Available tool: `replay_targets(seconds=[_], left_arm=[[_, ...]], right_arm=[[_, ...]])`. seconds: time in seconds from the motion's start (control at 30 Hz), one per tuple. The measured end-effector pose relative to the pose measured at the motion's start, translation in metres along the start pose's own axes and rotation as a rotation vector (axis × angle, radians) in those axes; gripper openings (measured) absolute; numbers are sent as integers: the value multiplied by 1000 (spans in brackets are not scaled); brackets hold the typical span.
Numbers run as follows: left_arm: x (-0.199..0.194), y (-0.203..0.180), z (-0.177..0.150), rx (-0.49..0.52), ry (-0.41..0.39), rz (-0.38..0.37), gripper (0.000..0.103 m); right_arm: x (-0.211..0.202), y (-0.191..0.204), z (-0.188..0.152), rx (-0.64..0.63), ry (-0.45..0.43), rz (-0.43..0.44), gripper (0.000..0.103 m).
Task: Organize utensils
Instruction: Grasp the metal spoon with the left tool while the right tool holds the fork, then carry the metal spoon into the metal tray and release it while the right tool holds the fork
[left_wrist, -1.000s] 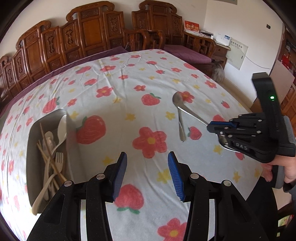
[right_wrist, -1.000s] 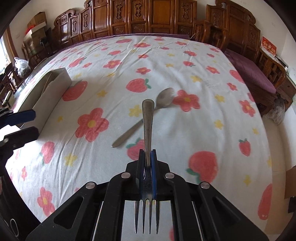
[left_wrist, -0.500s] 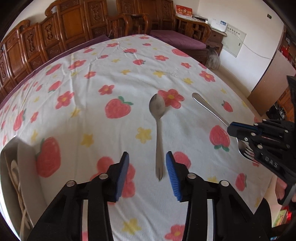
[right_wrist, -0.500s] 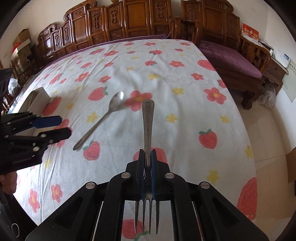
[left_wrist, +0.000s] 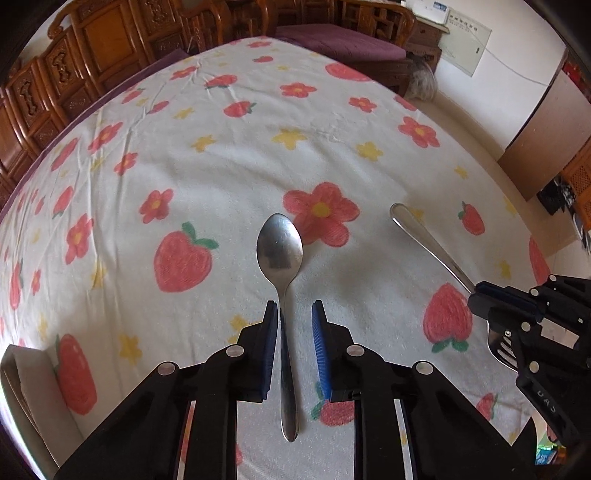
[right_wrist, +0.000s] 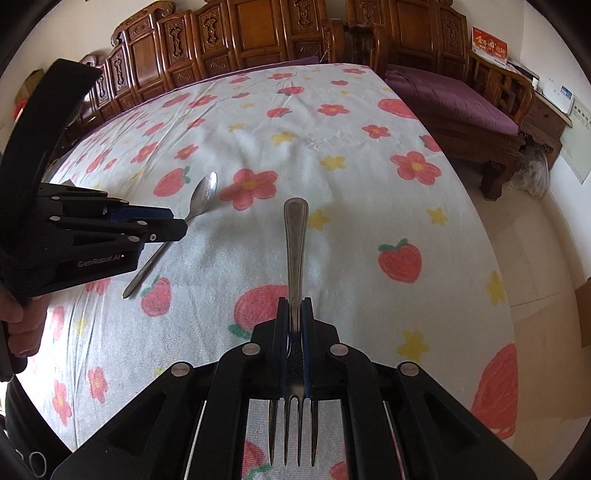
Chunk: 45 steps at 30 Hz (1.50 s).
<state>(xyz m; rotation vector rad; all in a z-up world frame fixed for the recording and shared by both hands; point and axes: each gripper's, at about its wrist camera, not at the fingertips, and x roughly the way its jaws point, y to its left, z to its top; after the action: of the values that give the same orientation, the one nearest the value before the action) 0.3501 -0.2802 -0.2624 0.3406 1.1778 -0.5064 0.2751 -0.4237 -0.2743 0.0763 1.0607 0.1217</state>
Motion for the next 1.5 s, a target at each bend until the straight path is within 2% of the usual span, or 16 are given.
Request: replay_targets(seconds=[0.07,0.27,0.47,0.6,0.73,0.9,1.1,1.5], left_arm=[[7,2,4,-16,33,7,16],[9,5,9,-29,45,17,15],[10,9,11,-52,68,16,10],[11,14,13,-82,75,5,2],[11,14,11,-76,71,10,2],[1,14,0,-65,28,47,1],[-18,14,-5,-43,-11,60,1],[-68,37,-22,-70,-89,68,1]], right_arm=[[1,0,-1,0,3,2,8],[4,3,-2,-7,14,8,8],[5,4,-3,-7,16,12,8],[5,3,-3,-8,17,13,8],[6,4,-3,-9,17,14,8],[4,6,-2,-11,13,21,8],[-4,12,0,-12,-10,40,8],[-35,42,11,-60,-84,75,8]])
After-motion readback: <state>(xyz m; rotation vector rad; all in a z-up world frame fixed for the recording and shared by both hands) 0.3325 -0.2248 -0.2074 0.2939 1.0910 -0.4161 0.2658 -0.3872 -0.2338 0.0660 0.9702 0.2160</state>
